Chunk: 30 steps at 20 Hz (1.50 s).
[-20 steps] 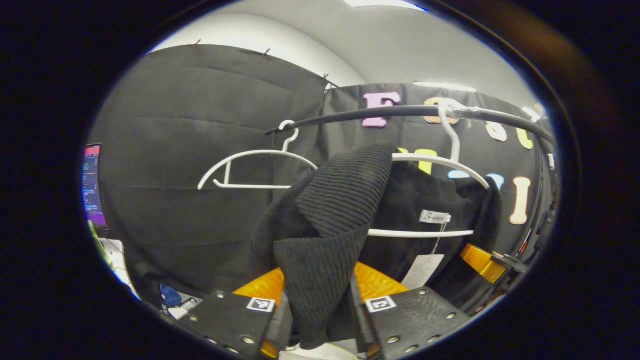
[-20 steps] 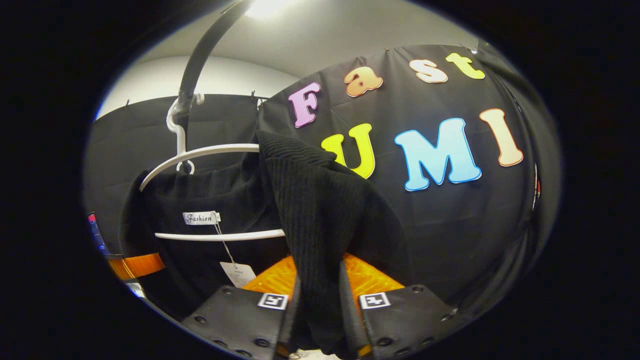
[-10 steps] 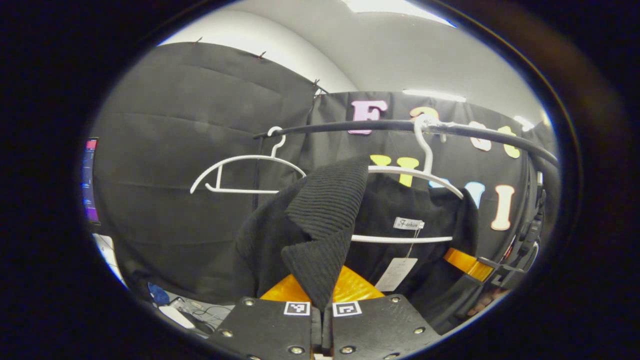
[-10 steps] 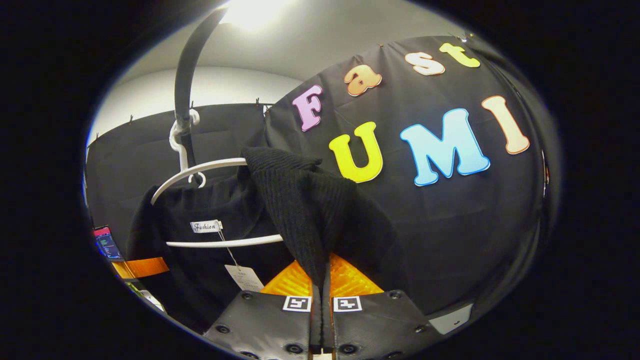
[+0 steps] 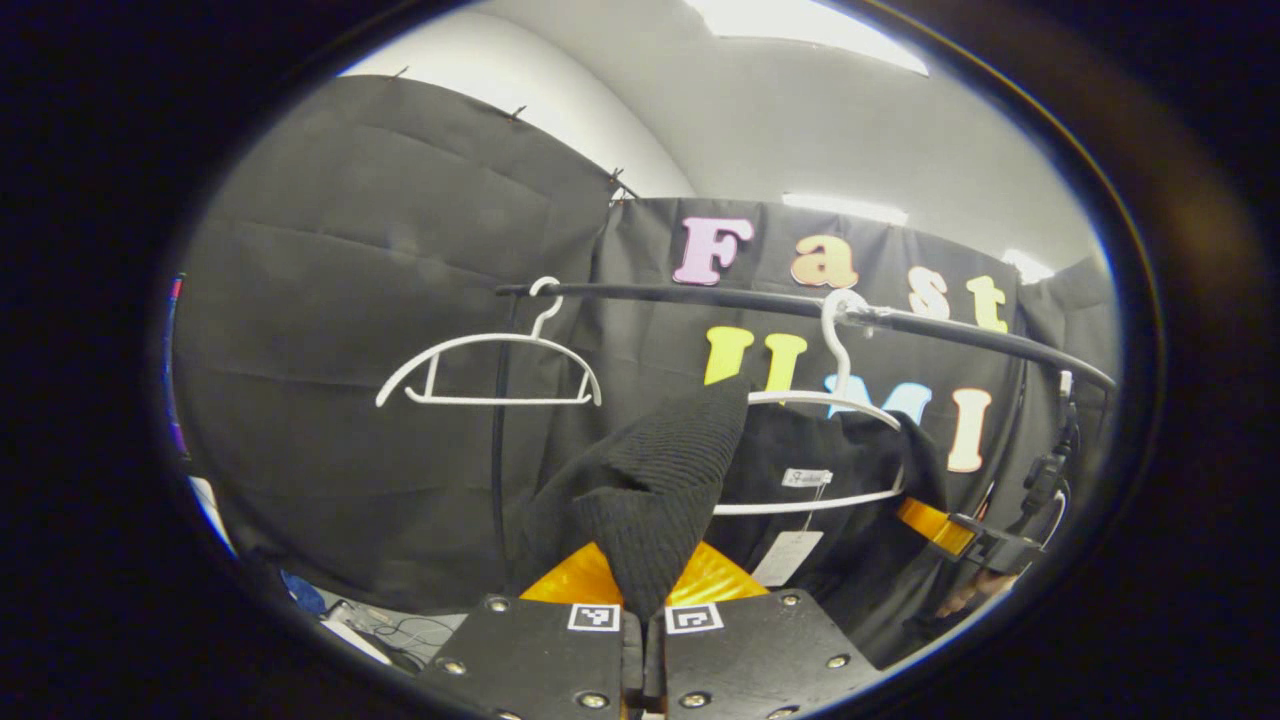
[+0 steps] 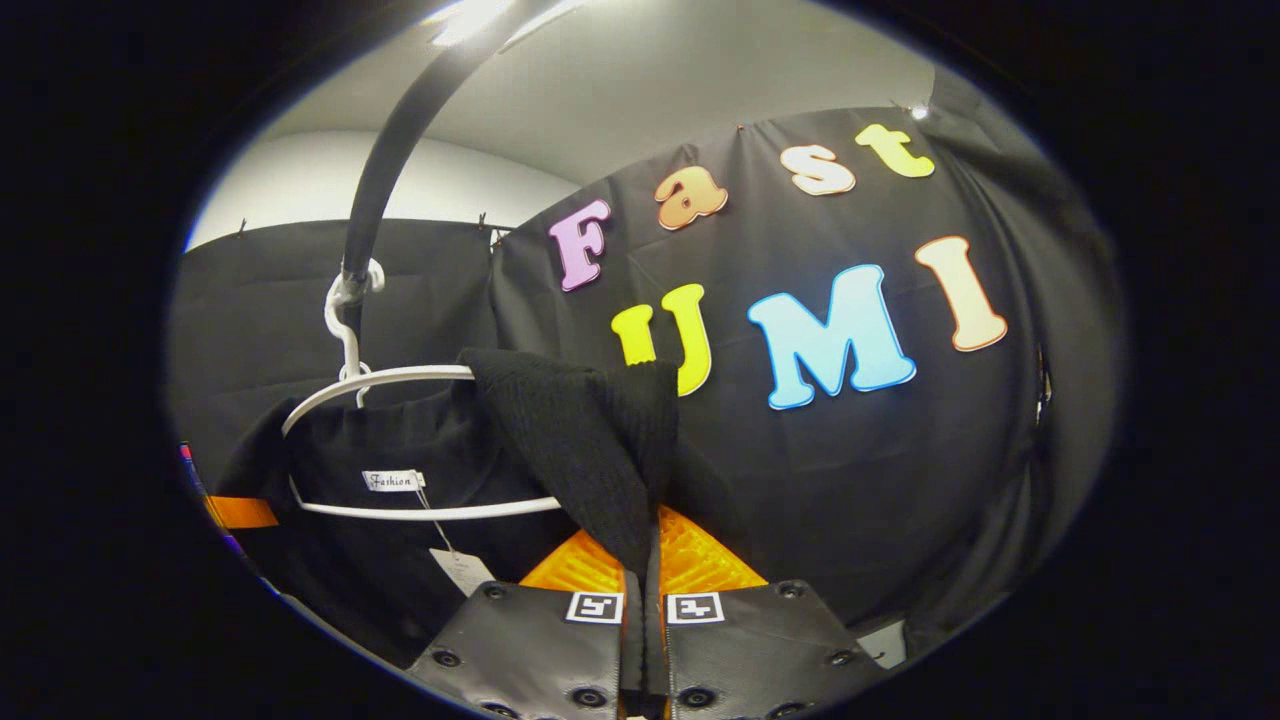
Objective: Grasp the clothes on the hanger with both hands and then place them into the laundry hamper below.
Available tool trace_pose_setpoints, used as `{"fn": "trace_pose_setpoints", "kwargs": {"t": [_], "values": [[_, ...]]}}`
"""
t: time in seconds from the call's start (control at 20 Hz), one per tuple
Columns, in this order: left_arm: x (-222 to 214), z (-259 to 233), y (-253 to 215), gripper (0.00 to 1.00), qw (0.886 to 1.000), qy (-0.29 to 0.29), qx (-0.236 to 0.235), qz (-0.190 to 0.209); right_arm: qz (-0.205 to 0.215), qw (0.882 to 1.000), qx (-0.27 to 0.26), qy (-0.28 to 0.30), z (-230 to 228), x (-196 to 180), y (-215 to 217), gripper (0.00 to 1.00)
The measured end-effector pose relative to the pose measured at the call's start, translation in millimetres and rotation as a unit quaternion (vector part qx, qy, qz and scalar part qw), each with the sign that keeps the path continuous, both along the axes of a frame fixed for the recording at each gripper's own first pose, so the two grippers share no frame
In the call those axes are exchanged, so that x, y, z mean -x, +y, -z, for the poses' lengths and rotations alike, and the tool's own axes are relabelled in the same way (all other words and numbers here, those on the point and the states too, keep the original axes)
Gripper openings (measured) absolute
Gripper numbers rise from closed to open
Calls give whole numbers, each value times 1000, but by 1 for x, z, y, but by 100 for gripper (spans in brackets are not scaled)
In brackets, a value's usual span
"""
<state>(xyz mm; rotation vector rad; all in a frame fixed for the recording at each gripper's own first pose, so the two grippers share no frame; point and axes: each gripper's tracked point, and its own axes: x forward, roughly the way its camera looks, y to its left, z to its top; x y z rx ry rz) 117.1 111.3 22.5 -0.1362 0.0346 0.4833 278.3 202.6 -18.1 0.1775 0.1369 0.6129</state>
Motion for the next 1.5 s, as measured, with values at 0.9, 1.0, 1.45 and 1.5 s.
{"fn": "trace_pose_setpoints", "kwargs": {"t": [0.9,1.0,1.45,1.5], "values": [[21,-41,65,4,998,-17,-31,51,131,988,-33,-77,-32,-57,-41,0],[18,-43,75,0,998,-19,-38,54,135,987,-36,-77,-29,-64,-40,0],[-2,-49,111,3,996,-2,-70,50,113,987,-47,-106,-31,-87,-36,0],[-5,-51,113,3,996,-3,-72,53,112,987,-46,-109,-27,-89,-36,2]]}}
